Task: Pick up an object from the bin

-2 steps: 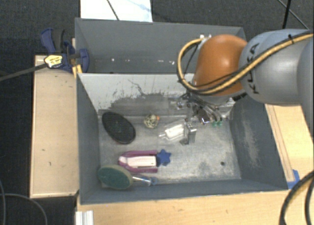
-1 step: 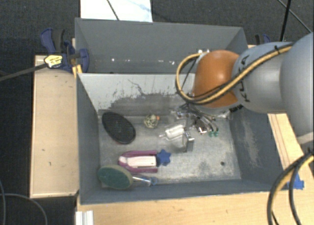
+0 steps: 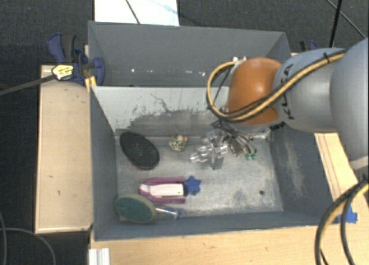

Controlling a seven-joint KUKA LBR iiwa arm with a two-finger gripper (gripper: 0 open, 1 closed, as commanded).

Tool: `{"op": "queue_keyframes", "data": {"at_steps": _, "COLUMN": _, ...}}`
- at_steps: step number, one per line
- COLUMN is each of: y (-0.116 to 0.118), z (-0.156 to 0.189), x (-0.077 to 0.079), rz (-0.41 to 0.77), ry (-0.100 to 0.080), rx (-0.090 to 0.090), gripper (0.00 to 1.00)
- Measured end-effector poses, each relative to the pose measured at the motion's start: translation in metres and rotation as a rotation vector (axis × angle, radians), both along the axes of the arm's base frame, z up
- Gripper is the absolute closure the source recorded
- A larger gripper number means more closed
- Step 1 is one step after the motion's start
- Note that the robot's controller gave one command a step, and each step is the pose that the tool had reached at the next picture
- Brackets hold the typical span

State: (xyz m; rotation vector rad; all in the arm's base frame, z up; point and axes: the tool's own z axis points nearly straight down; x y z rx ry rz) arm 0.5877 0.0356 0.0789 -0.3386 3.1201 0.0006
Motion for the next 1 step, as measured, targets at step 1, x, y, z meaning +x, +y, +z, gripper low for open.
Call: {"op": "queue_keyframes", "data": {"at_steps": 1, "y": -0.0017, "z": 0.124, "x": -0.0344, "rz": 0.0, "ry": -0.007, "rx": 0.0, "gripper": 1.0}}
